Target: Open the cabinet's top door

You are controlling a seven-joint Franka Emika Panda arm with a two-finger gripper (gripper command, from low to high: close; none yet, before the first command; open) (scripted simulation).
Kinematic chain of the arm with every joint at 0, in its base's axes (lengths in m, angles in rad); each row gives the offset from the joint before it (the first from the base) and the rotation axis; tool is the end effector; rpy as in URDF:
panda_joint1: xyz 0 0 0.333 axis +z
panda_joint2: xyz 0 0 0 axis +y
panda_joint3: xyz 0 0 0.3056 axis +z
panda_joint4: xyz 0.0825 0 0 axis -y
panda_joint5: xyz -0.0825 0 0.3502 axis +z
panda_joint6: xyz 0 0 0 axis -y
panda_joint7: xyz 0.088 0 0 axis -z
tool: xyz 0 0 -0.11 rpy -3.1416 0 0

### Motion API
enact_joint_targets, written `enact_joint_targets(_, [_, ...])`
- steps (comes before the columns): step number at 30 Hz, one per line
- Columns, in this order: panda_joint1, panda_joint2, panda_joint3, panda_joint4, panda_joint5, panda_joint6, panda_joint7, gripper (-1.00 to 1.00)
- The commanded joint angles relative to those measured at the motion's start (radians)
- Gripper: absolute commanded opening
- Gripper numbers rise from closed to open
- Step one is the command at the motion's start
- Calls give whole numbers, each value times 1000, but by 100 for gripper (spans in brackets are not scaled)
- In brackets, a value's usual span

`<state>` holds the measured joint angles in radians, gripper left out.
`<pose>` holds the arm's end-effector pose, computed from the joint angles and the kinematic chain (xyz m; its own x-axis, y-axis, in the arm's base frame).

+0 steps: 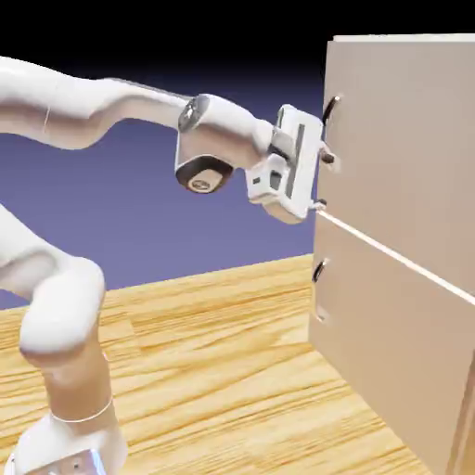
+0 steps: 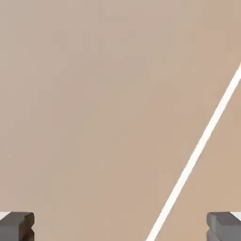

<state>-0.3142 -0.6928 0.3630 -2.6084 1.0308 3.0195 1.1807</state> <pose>0.3588 -0.0202 0.5721 -0.2050 -0.9029 -0.3778 -0.3864 0.4293 -0.8163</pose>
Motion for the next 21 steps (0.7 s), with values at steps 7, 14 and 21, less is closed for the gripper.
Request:
enact_joint_targets(7, [-96, -36, 107, 60, 305, -5, 130, 0])
enact_joint_targets(14, [-193, -73, 214, 119, 609, -10, 260, 0])
enact_joint_targets(21, [-289, -109, 322, 179, 914, -15, 390, 0])
